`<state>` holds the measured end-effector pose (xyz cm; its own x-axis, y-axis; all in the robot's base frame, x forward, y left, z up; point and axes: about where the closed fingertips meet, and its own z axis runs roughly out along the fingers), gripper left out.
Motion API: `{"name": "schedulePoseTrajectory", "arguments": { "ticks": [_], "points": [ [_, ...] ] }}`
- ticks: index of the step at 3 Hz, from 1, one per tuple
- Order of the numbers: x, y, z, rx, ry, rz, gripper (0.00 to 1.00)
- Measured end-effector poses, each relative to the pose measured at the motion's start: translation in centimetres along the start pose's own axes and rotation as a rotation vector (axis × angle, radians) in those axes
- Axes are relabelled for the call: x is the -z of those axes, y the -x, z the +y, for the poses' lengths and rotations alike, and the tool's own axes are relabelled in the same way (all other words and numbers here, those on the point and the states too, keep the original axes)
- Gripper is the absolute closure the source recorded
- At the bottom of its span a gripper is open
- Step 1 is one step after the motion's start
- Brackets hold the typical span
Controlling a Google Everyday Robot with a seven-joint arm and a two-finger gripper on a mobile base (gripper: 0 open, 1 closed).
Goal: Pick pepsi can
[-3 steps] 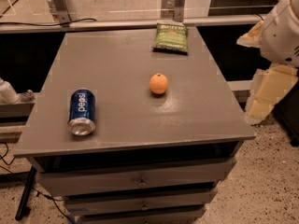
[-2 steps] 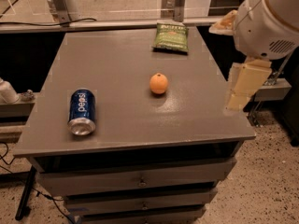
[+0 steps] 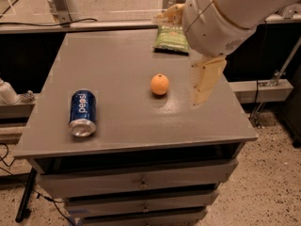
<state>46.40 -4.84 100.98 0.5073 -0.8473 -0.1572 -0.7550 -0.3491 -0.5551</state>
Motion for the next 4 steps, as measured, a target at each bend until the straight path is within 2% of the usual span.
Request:
{"name": "schedulePoseTrajectory", "arguments": {
  "ticks": [2, 3, 4],
  "points": [
    [1.5, 0.0, -0.8, 0.092, -0.016, 0.023, 0.0],
    [-0.6, 0.1, -2.5, 0.237, 0.035, 0.022, 0.0],
    [-5.2, 0.9, -3.3, 0.388, 0.122, 0.008, 0.0]
  ]
}}
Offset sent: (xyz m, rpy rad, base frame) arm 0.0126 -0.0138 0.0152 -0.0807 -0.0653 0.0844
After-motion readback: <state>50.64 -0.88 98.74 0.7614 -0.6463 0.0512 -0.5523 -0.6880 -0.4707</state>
